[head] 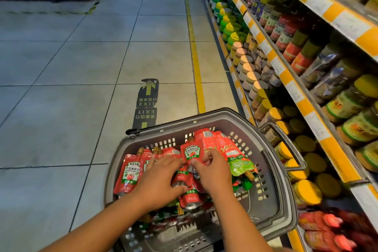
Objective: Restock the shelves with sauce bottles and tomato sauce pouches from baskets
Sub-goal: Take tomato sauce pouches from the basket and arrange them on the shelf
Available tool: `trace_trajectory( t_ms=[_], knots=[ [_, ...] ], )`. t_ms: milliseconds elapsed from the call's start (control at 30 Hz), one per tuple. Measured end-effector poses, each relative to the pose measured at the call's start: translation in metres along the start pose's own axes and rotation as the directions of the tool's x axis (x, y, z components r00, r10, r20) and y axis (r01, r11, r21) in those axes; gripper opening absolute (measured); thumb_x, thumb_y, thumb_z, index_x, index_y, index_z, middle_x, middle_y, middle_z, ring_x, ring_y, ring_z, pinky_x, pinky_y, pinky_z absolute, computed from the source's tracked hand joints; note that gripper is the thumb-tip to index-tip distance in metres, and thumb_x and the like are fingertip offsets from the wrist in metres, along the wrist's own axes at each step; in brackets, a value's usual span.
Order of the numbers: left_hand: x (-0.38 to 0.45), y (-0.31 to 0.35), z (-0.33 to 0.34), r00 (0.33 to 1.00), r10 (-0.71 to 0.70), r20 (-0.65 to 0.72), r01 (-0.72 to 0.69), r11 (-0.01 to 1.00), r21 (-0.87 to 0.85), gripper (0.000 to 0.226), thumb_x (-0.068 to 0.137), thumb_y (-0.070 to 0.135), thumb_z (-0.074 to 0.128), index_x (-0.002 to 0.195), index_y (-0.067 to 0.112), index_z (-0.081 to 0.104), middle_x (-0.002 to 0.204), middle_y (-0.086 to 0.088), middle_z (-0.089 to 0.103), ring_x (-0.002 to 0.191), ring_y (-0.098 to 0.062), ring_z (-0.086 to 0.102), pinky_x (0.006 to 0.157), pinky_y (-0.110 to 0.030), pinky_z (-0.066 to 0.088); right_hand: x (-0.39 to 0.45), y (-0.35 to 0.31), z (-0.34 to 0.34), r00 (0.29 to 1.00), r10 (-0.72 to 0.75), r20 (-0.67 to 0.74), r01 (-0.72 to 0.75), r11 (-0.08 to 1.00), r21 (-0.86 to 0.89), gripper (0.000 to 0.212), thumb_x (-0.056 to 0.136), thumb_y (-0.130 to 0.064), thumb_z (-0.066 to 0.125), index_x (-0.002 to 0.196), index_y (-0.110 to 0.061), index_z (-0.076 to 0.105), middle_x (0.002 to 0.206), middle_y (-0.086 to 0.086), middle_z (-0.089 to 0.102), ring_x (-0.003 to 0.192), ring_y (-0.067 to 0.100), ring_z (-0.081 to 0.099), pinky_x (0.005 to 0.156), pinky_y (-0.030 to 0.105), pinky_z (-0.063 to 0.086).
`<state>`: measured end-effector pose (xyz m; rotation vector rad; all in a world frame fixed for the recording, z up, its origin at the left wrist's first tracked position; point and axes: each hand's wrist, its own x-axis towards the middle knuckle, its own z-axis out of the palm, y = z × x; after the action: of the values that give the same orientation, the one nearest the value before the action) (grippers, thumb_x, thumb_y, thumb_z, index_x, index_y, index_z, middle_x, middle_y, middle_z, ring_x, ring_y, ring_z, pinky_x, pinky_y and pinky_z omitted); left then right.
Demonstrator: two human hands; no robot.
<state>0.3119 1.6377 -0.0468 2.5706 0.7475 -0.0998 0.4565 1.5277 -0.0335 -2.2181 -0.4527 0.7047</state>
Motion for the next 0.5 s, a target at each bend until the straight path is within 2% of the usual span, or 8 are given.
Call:
trace_trajectory(
  t_ms=[67, 133, 167, 233, 333, 400, 500],
  knots=[
    [-0.005, -0.004, -0.005, 1.0, 0.005, -0.024, -0.007, 0.994, -0.107, 0.071, 0.089, 0.062, 0.063, 0.153, 0.047, 0.036, 0.159, 0.023, 0.036, 0.152, -0.003, 0.022, 0.129, -0.046, 0.002, 0.0, -0.002, -0.002, 1.0, 0.028, 0.007, -0.028, 0.999, 0.024, 0.032, 0.085, -0.037, 0.082, 0.09, -0.021, 0.054, 0.081, 0.0, 0.061, 0.064, 0.015, 0.053, 0.057, 0.031, 0.043],
    [-0.011, -0.011, -0.01, 0.993, -0.034, -0.114, 0.009, 0.975, -0.221, 0.058, 0.093, 0.05, 0.065, 0.146, 0.047, 0.044, 0.152, 0.024, 0.041, 0.145, -0.002, 0.03, 0.127, -0.044, 0.021, -0.001, -0.004, -0.005, 0.999, 0.039, 0.027, -0.041, 0.997, 0.064, 0.03, 0.085, -0.031, 0.083, 0.093, -0.021, 0.055, 0.083, 0.001, 0.061, 0.063, 0.013, 0.052, 0.055, 0.028, 0.041],
    [-0.014, -0.017, -0.012, 0.982, -0.088, -0.166, 0.047, 0.97, -0.24, 0.054, 0.093, 0.044, 0.067, 0.143, 0.045, 0.048, 0.147, 0.022, 0.045, 0.139, -0.002, 0.036, 0.121, -0.041, 0.033, 0.0, -0.003, -0.005, 0.998, 0.044, 0.034, -0.047, 0.995, 0.091, 0.029, 0.085, -0.026, 0.083, 0.093, -0.021, 0.056, 0.082, 0.001, 0.06, 0.062, 0.013, 0.051, 0.054, 0.028, 0.041],
    [-0.019, -0.032, -0.018, 0.951, -0.231, -0.204, 0.185, 0.957, -0.223, 0.055, 0.091, 0.041, 0.071, 0.141, 0.035, 0.05, 0.141, 0.013, 0.05, 0.128, -0.007, 0.046, 0.108, -0.036, 0.046, 0.0, -0.003, -0.006, 0.998, 0.052, 0.036, -0.057, 0.986, 0.154, 0.026, 0.083, -0.014, 0.081, 0.092, -0.02, 0.058, 0.078, 0.001, 0.059, 0.058, 0.014, 0.05, 0.052, 0.028, 0.041],
    [-0.021, -0.043, -0.022, 0.942, -0.299, -0.153, 0.285, 0.952, -0.109, 0.068, 0.086, 0.055, 0.071, 0.144, 0.032, 0.045, 0.134, 0.007, 0.055, 0.121, -0.015, 0.054, 0.1, -0.041, 0.052, -0.001, -0.005, -0.005, 0.997, 0.072, 0.037, -0.078, 0.976, 0.205, 0.027, 0.077, -0.004, 0.075, 0.091, -0.019, 0.057, 0.075, 0.002, 0.055, 0.055, 0.016, 0.046, 0.05, 0.031, 0.038],
    [-0.018, -0.04, -0.022, 0.948, -0.291, -0.129, 0.29, 0.957, -0.026, 0.072, 0.086, 0.058, 0.068, 0.147, 0.034, 0.039, 0.136, 0.007, 0.055, 0.125, -0.017, 0.052, 0.102, -0.043, 0.05, -0.001, -0.007, -0.005, 0.996, 0.076, 0.035, -0.082, 0.972, 0.222, 0.028, 0.074, -0.003, 0.074, 0.092, -0.018, 0.057, 0.074, 0.002, 0.053, 0.055, 0.016, 0.044, 0.05, 0.031, 0.036],
    [-0.008, -0.034, -0.025, 0.937, -0.336, -0.099, 0.336, 0.942, -0.02, 0.083, 0.086, 0.058, 0.071, 0.155, 0.035, 0.03, 0.143, 0.001, 0.049, 0.132, -0.021, 0.046, 0.105, -0.043, 0.049, -0.003, -0.007, -0.006, 0.996, 0.081, 0.027, -0.085, 0.966, 0.244, 0.032, 0.073, -0.004, 0.073, 0.094, -0.02, 0.055, 0.074, 0.002, 0.052, 0.054, 0.017, 0.044, 0.05, 0.031, 0.036]
  ],
)
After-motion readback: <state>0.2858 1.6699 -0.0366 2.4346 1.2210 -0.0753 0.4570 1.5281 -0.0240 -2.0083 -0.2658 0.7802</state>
